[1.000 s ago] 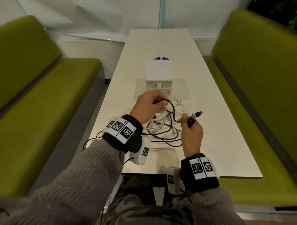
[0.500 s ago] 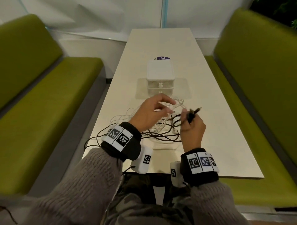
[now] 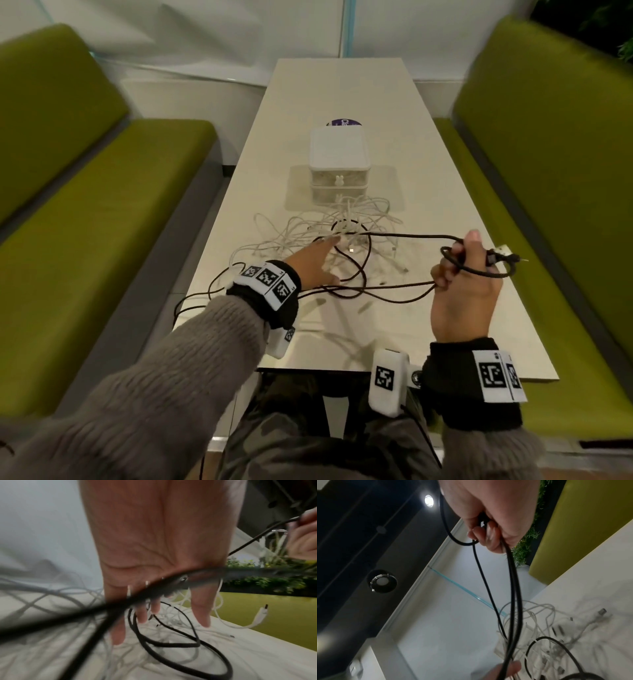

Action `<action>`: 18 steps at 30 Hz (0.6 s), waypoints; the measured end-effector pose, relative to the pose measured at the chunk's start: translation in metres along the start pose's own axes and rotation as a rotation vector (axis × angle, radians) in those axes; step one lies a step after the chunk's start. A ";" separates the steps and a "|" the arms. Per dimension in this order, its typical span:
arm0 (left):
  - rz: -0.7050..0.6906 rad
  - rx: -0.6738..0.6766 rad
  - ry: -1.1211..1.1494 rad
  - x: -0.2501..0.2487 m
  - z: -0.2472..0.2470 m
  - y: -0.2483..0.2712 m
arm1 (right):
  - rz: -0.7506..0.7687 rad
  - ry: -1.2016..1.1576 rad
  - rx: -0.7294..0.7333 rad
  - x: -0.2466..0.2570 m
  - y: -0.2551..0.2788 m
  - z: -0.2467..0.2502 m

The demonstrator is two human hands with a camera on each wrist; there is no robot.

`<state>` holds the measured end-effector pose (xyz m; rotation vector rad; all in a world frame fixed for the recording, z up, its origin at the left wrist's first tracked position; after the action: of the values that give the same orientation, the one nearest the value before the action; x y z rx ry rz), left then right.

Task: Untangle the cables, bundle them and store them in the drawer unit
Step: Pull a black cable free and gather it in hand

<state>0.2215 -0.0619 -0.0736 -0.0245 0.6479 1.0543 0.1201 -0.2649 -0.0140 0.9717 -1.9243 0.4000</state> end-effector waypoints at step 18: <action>-0.265 -0.131 -0.086 -0.062 0.036 0.002 | -0.110 -0.026 0.029 -0.020 0.010 -0.010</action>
<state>0.2172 -0.0992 -0.0128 -0.1737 0.4823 0.8352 0.1240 -0.2425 -0.0245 1.1013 -1.8827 0.3534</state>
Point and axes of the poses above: each hand's wrist, its own y-axis away from the middle knuckle, its own z-axis out of the back of the hand, x = y × z, the point moved 9 cm from there along -y, towards the middle knuckle, and after that the axes turned 3 degrees about -z, right-handed, at the moved point
